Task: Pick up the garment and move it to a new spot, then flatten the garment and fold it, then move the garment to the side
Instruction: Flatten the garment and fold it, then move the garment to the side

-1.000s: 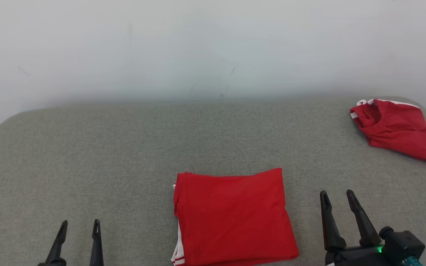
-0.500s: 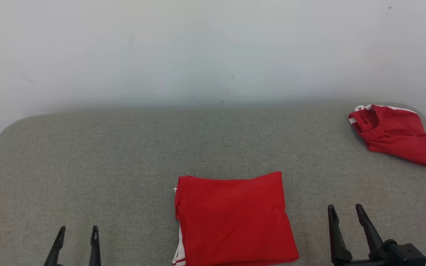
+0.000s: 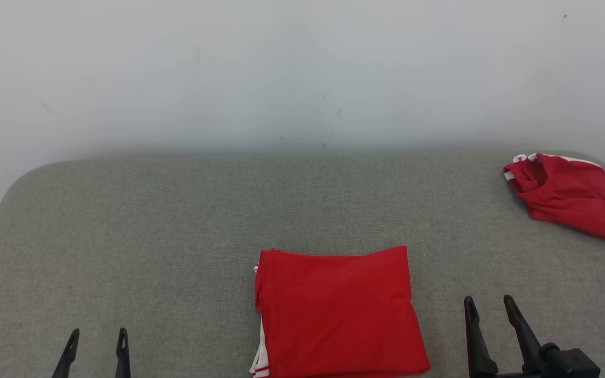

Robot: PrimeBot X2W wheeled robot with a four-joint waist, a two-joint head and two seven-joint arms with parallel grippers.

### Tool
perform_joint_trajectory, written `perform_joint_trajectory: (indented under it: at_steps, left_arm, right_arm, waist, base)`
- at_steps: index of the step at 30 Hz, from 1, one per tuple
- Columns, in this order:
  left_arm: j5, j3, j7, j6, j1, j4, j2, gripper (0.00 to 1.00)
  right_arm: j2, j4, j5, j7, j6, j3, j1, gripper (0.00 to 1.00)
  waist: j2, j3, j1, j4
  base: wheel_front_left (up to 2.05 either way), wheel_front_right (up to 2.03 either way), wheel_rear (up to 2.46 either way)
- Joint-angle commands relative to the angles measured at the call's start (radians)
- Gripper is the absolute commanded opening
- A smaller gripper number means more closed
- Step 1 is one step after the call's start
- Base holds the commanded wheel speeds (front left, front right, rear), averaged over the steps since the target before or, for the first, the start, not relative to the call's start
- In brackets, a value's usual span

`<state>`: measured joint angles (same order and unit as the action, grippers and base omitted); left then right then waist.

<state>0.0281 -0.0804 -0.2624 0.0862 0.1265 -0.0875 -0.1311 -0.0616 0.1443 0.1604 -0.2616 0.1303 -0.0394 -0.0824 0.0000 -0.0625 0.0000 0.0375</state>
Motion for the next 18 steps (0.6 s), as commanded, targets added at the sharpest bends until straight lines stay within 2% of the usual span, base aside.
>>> perform_joint_trajectory:
  at_steps: [1, 18]
  left_arm:
    - [0.003, -0.004, -0.003, -0.005, 0.016, 0.006, -0.002, 1.00]
    - [0.010, 0.001, -0.003, -0.010, 0.019, 0.000, -0.008, 1.00]
  right_arm:
    - [0.005, 0.003, -0.004, -0.004, 0.000, 0.000, -0.007, 1.00]
    - [0.007, 0.037, -0.015, -0.004, 0.000, 0.010, 0.004, 1.00]
  waist:
    - [0.0000, -0.001, 0.0000, 0.002]
    - [0.0000, -0.004, 0.0000, 0.006]
  base:
    - [0.00, 0.00, 0.00]
    - [0.00, 0.00, 0.00]
